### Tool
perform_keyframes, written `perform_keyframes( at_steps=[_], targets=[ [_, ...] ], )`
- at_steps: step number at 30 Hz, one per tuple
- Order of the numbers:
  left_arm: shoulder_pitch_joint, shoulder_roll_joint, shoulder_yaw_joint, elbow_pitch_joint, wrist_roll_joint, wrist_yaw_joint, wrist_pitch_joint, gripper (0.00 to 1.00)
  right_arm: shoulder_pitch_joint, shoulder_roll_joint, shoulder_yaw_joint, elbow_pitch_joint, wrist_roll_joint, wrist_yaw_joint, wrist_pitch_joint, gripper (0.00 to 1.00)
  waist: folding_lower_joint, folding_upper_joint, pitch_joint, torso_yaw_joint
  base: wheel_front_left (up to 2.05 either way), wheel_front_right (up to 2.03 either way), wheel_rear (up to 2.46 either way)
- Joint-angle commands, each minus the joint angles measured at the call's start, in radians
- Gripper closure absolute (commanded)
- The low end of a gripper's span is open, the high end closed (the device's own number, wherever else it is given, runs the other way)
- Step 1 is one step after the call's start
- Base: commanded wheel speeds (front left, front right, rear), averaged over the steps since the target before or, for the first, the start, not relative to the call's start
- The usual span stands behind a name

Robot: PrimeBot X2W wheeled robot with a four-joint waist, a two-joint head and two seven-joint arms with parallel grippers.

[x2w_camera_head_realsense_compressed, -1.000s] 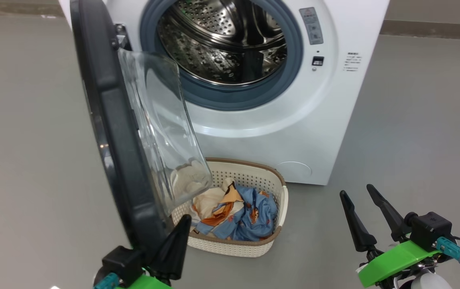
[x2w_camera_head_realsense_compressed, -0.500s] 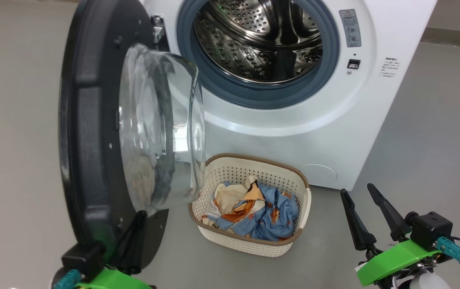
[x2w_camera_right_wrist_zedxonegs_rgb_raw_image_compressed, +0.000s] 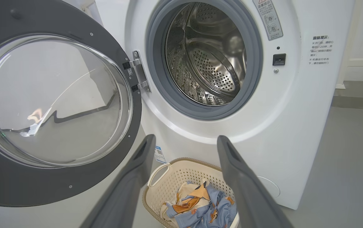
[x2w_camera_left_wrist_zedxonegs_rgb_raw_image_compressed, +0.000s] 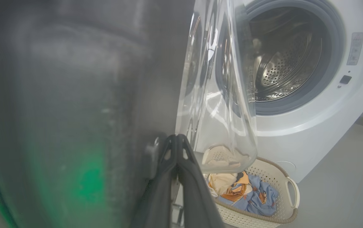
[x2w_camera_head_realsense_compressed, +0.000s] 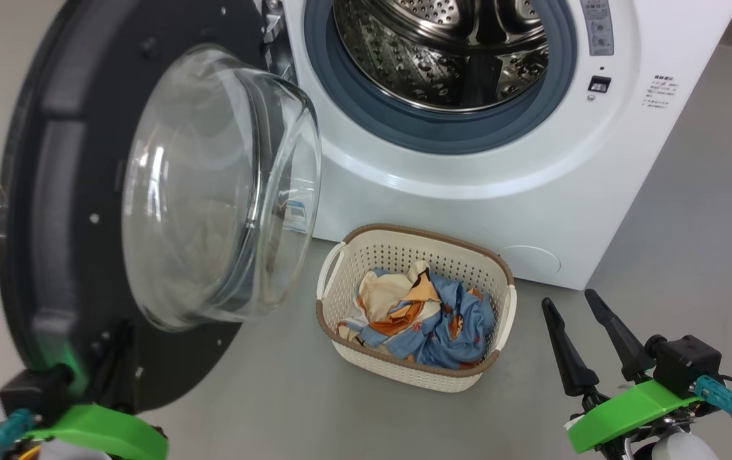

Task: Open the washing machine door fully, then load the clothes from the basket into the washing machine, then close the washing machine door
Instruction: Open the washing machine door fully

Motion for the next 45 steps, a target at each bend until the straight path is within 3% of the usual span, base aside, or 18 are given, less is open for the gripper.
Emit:
perform_keyframes(
  at_steps=[1, 15, 28, 35, 45],
  targets=[
    [-0.066, 0.051, 0.077, -0.002, -0.024, 0.017, -0.001, 1.00, -0.032, -0.001, 0.018, -0.027, -0.012, 0.002, -0.012, 0.00, 0.0000, 0.0000, 0.017, 0.007, 0.00, 0.00, 0.00],
    [-0.195, 0.154, 0.177, 0.180, -0.079, -0.005, -0.006, 1.00, -0.085, -0.003, 0.009, -0.035, -0.019, 0.002, -0.012, 0.00, 0.0000, 0.0000, 0.102, 0.016, 0.00, 0.00, 0.00],
    [-0.377, 0.260, 0.164, 0.397, -0.054, -0.053, 0.012, 1.00, -0.119, -0.004, 0.002, -0.033, -0.026, 0.002, -0.012, 0.00, 0.0000, 0.0000, 0.151, 0.028, 0.00, 0.00, 0.00],
    [-0.482, 0.289, 0.127, 0.552, -0.027, -0.091, 0.001, 1.00, -0.132, -0.001, 0.006, -0.029, -0.026, 0.002, -0.012, 0.00, 0.0000, 0.0000, 0.161, 0.024, 0.00, 0.00, 0.00],
    [-0.545, 0.297, 0.102, 0.661, -0.008, -0.108, -0.027, 1.00, -0.130, 0.004, 0.003, -0.023, -0.017, 0.002, -0.012, 0.00, 0.0000, 0.0000, 0.156, 0.014, 0.00, 0.00, 0.00]
  ],
)
